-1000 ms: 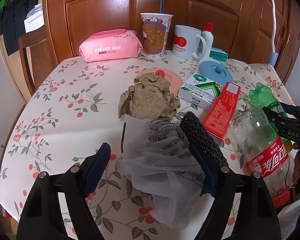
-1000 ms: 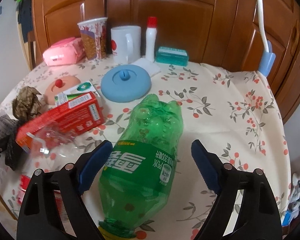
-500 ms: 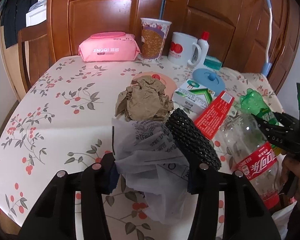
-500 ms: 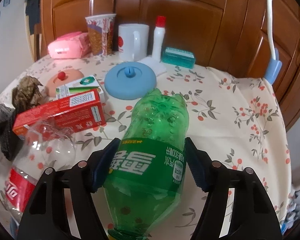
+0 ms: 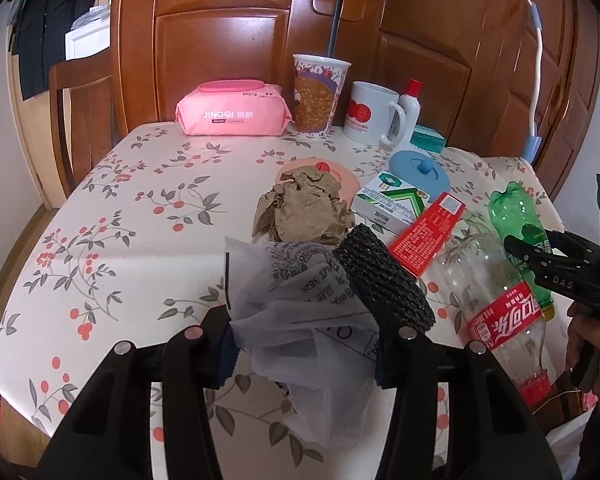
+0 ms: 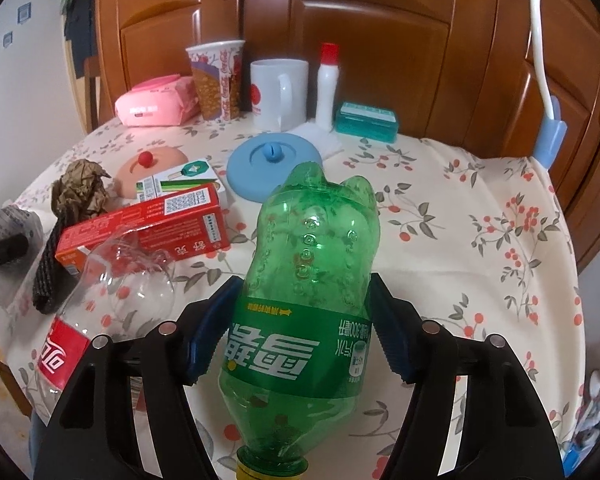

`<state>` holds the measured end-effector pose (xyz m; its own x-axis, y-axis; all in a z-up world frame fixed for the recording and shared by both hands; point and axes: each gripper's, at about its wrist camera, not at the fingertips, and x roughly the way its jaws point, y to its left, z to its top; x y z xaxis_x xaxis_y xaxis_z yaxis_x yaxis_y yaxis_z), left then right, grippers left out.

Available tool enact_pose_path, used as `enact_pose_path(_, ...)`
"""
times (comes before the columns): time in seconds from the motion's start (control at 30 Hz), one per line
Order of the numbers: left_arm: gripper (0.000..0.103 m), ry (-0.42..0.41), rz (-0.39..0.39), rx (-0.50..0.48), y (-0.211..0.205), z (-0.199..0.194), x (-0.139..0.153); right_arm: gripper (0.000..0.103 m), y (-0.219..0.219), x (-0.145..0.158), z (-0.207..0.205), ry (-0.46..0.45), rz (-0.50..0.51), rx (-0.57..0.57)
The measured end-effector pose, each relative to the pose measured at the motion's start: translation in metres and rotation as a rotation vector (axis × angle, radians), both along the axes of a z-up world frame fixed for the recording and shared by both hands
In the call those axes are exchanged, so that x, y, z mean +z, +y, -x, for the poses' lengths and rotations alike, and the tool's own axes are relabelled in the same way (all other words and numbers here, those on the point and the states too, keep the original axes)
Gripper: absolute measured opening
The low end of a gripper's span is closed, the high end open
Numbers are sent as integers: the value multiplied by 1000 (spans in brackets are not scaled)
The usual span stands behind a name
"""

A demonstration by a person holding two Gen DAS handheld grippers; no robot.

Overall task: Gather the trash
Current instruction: 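Close left tool on the white plastic bag while right tool grips the green Sprite bottle, then carry the bag and bottle down over the pink trash bin with both tools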

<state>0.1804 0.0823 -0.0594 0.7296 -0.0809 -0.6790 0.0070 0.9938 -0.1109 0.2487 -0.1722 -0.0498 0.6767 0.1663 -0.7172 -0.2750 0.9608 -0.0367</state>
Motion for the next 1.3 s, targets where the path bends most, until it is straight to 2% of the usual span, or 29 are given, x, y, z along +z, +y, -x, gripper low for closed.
enact_pose_path(0.63, 49, -51, -8, -36, -13, 34, 30, 65, 5, 51, 45, -106, -43, 33)
enact_pose_path(0.77, 49, -66, -7, -52, -19, 49, 39, 65, 8, 65, 67, -127, -64, 52)
enact_pose_path(1.03, 49, -88, -5, -95, -38, 92, 54, 65, 20, 83, 138, -147, -110, 106)
enact_pose_path(1.3, 49, -72, -14, -151, -57, 153, 50, 65, 34, 72, 207, -117, -135, 154)
